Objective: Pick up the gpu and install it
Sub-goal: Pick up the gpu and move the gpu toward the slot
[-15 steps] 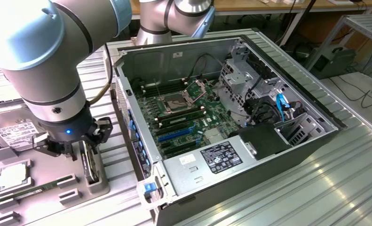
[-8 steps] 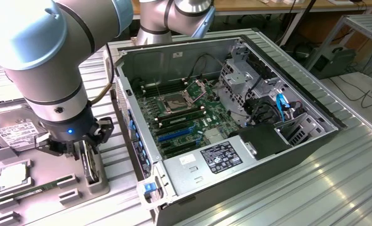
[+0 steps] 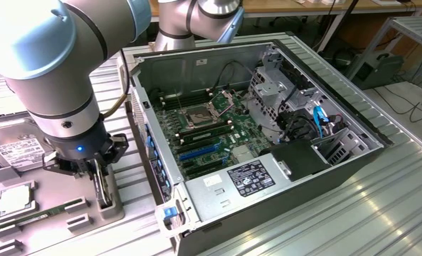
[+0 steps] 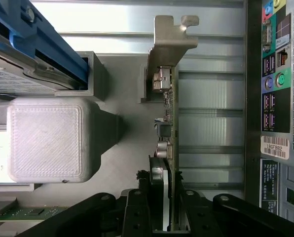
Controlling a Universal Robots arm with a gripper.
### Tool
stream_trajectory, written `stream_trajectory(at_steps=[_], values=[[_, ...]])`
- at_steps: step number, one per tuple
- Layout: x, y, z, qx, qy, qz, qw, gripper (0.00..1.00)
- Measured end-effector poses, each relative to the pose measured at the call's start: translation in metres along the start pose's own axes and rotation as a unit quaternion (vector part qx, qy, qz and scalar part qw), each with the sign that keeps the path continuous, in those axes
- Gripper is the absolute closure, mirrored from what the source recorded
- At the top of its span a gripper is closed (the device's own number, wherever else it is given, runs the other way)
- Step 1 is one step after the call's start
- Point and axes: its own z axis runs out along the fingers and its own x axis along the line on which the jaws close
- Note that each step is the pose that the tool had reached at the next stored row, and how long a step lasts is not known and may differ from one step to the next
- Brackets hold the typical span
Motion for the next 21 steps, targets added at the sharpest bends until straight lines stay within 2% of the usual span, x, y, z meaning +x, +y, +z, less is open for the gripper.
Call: stream_trajectory(at_steps=[11,21], values=[[0.000,0.0000,0.0000,-0.0001,-0.0001,0.000,1.0000,0.72],[0.000,0.0010,-0.0137,-0.0002,0.0000,0.000,1.0000,0.72]])
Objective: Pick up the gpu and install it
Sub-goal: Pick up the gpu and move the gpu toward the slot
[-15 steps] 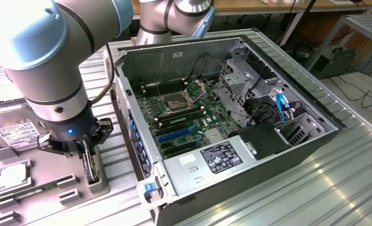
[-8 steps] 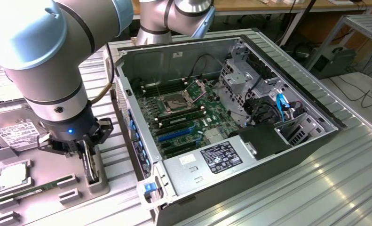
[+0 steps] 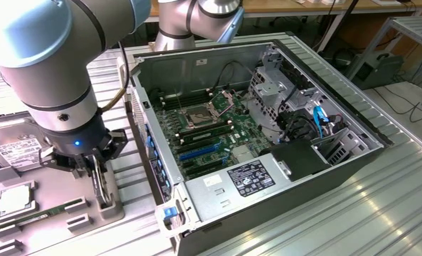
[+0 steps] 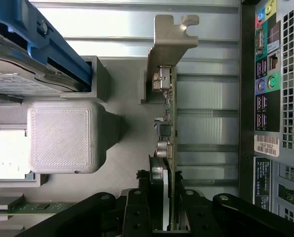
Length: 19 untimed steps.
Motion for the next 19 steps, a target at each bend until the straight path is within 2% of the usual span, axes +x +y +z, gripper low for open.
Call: stream_trajectory(at_steps=[19], values=[[0.000,0.0021,-0.0300,0.0000,0.0000,0.000,1.0000,0.72]])
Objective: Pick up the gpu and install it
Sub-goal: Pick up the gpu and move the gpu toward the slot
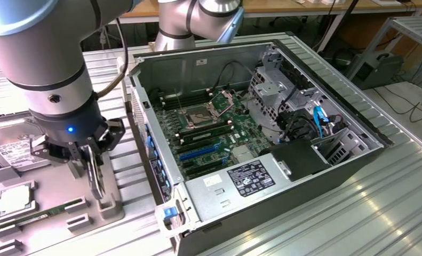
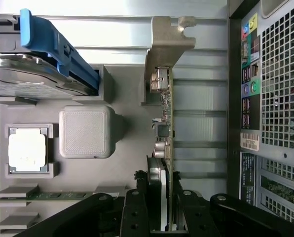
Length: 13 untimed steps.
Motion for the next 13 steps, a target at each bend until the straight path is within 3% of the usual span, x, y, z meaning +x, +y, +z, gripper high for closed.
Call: stream_trajectory(at_steps=[5,6,7,9,13], values=[[0.000,0.0007,-0.0103,0.0000,0.0000,0.000,1.0000,0.72],[0.000,0.0008,-0.0117,0.0014,0.0000,0.000,1.0000,0.72],[0.000,0.0009,-0.0121,0.0051,-0.0001,0.000,1.0000,0.72],[0.000,0.0011,-0.0151,0.0200,0.0003,0.000,0.9998,0.72],[0.000,0.0010,-0.0153,0.0210,0.0003,0.000,0.9998,0.72]])
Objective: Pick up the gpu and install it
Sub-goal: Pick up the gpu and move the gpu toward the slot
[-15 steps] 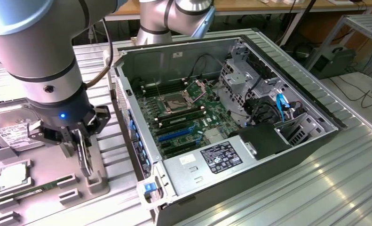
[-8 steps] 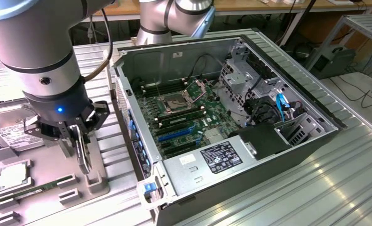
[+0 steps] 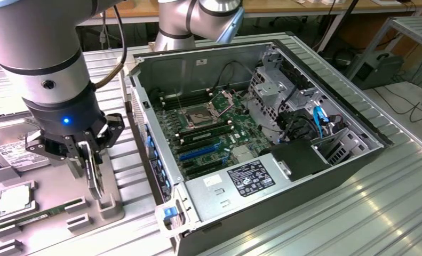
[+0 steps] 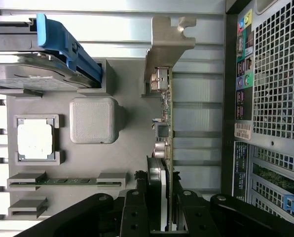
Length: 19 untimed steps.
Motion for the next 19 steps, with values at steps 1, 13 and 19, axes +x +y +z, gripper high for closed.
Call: stream_trajectory(at_steps=[1,13,19], values=[[0.000,0.0000,0.0000,0.0000,0.0000,0.000,1.0000,0.72],[0.000,0.0006,-0.0198,-0.0001,0.0006,0.000,1.0000,0.72],[-0.001,0.0015,-0.0516,0.0000,0.0007,0.000,1.0000,0.72]])
